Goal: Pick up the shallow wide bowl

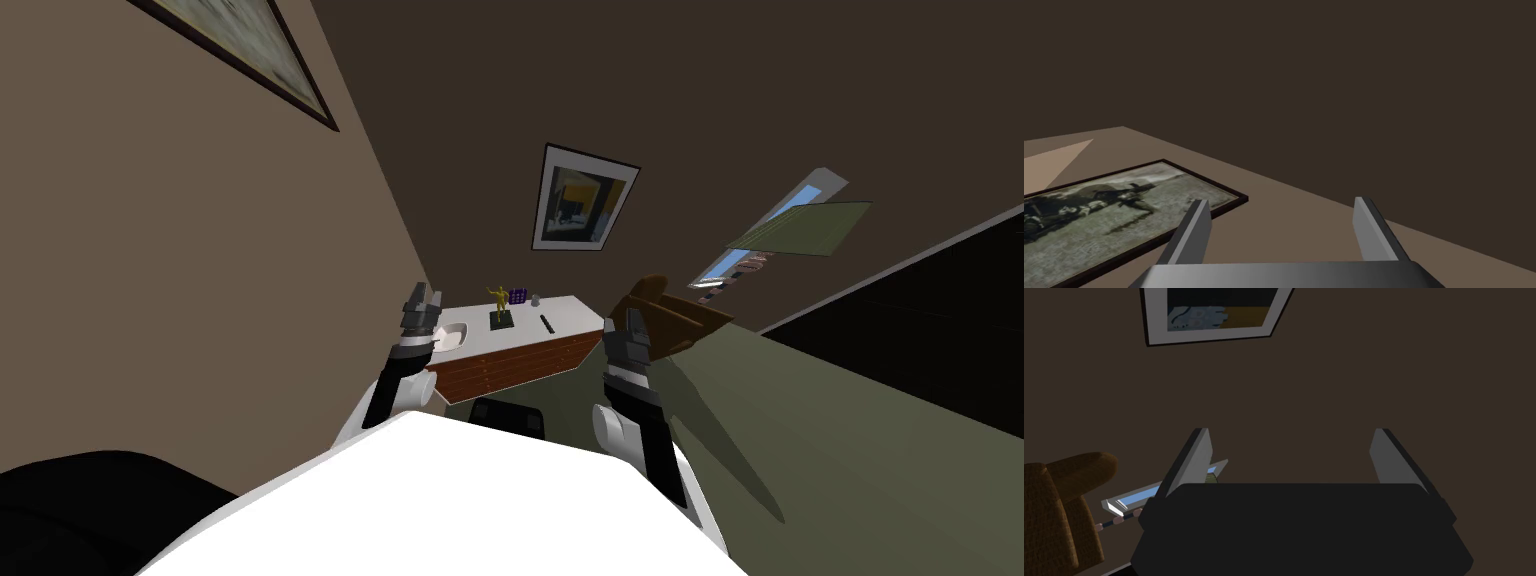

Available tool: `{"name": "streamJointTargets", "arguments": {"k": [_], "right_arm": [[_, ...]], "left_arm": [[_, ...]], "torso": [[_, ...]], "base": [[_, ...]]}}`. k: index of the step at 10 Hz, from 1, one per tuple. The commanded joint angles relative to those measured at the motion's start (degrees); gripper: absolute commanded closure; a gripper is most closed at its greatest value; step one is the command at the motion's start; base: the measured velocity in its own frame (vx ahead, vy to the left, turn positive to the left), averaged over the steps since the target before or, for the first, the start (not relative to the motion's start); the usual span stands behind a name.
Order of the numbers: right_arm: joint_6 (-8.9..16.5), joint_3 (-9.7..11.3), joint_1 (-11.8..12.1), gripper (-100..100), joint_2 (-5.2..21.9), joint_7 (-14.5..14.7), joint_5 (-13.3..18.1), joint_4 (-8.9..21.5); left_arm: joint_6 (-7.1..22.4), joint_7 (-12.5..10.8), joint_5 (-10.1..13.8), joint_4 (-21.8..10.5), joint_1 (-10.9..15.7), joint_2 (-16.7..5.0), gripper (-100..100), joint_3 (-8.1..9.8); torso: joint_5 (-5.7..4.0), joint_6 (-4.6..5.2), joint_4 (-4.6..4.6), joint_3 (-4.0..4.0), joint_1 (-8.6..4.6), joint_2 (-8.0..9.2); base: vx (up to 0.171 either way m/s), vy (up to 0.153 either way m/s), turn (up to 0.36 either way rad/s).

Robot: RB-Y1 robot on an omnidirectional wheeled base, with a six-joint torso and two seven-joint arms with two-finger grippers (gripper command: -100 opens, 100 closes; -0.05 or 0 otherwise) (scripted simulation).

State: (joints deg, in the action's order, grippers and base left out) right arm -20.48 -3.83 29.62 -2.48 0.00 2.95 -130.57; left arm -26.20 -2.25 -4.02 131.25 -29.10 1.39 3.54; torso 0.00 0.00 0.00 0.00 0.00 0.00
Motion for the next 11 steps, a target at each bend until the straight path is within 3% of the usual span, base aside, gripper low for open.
{"name": "streamJointTargets", "arguments": {"k": [1, 4, 6, 7, 11], "right_arm": [[0.00, 0.00, 0.00, 0, 0.00, 0.00, 0.00, 0.00], [0.00, 0.00, 0.00, 0, 0.00, 0.00, 0.00, 0.00], [0.00, 0.00, 0.00, 0, 0.00, 0.00, 0.00, 0.00], [0.00, 0.00, 0.00, 0, -0.01, 0.00, 0.00, 0.00], [0.00, 0.00, 0.00, 0, 0.00, 0.00, 0.00, 0.00]], "left_arm": [[0.93, -0.13, -0.05, -0.39, 0.24, -2.72, -100, 0.30], [4.49, -0.61, -0.20, -1.83, 1.16, -7.31, -100, 1.42], [7.58, -1.07, -0.30, -3.22, 2.04, -9.11, -100, 2.46], [7.98, -1.07, -0.30, -3.22, 2.04, -9.11, -100, 2.46], [14.24, -1.85, -0.37, -5.68, 3.56, -10.34, -100, 4.23]], "torso": [[0.00, 0.00, 0.00, 0.00, 0.00, 0.00], [-0.02, 0.00, 0.02, 0.04, -0.10, 0.08], [-0.03, 0.00, 0.03, 0.07, -0.14, 0.13], [-0.03, 0.00, 0.03, 0.08, -0.16, 0.14], [-0.03, 0.00, 0.03, 0.08, -0.16, 0.14]], "base": [[-0.008, -0.010, 0.011], [-0.025, -0.033, 0.023], [-0.038, -0.045, 0.024], [-0.027, -0.029, 0.015], [-0.032, -0.035, 0.027]]}}
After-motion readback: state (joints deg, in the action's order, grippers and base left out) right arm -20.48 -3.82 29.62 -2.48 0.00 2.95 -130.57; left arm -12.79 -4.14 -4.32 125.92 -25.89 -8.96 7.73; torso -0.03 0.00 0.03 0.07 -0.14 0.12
